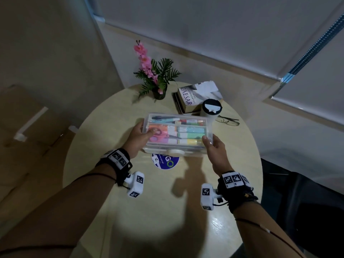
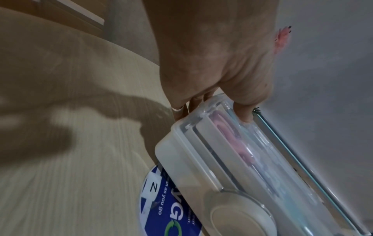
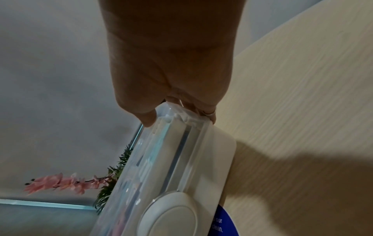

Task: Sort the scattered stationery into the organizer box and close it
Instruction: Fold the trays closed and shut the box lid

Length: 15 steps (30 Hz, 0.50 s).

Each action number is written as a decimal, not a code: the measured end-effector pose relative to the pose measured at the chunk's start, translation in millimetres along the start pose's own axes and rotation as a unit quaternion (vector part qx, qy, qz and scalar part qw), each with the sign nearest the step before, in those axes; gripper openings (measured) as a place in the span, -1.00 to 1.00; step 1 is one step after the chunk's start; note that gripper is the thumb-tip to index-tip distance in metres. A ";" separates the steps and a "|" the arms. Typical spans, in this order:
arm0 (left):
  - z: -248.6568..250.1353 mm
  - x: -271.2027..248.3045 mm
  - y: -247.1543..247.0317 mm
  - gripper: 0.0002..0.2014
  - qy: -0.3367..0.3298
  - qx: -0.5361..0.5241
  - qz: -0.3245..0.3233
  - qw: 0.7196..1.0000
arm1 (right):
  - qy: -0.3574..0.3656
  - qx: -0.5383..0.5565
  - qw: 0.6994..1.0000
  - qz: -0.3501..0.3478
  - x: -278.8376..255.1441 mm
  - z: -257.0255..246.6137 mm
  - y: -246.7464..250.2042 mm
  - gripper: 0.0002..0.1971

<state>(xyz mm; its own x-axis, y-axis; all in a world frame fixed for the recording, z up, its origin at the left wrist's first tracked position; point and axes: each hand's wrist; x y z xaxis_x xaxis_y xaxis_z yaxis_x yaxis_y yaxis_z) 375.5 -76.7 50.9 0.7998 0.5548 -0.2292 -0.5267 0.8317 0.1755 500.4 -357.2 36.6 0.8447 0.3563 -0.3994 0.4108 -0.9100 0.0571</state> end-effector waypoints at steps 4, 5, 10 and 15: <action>-4.0 12.0 1.6 -0.69 0.013 -0.017 -0.007 1.000 | 0.003 -0.001 1.000 -0.004 7.6 2.4 -9.3 -0.67; -3.7 13.4 2.2 -0.70 0.016 -0.021 -0.010 1.000 | 0.009 -0.004 1.000 -0.004 9.0 2.8 -10.5 -0.66; -2.9 7.2 1.2 -0.72 -0.005 -0.055 0.010 0.998 | 0.027 -0.019 0.999 0.009 6.8 2.3 -14.2 -0.68; -25.7 -20.6 -20.3 -0.36 0.001 -0.100 0.085 0.991 | 0.030 -0.008 0.999 0.023 -0.7 5.6 -15.5 -0.69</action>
<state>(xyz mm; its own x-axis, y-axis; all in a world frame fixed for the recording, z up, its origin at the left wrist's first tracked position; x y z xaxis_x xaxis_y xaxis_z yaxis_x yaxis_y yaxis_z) 362.4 -104.5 27.5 0.6936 0.6875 -0.2153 -0.7010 0.7129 0.0184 491.5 -344.6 30.8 0.8814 0.3274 -0.3407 0.3769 -0.9219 0.0893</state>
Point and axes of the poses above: each hand's wrist, its own x-axis towards the middle knuckle, its own y-axis out of the back of the hand, z = x × y, and after that the axes turned 8 degrees about -y, right-handed
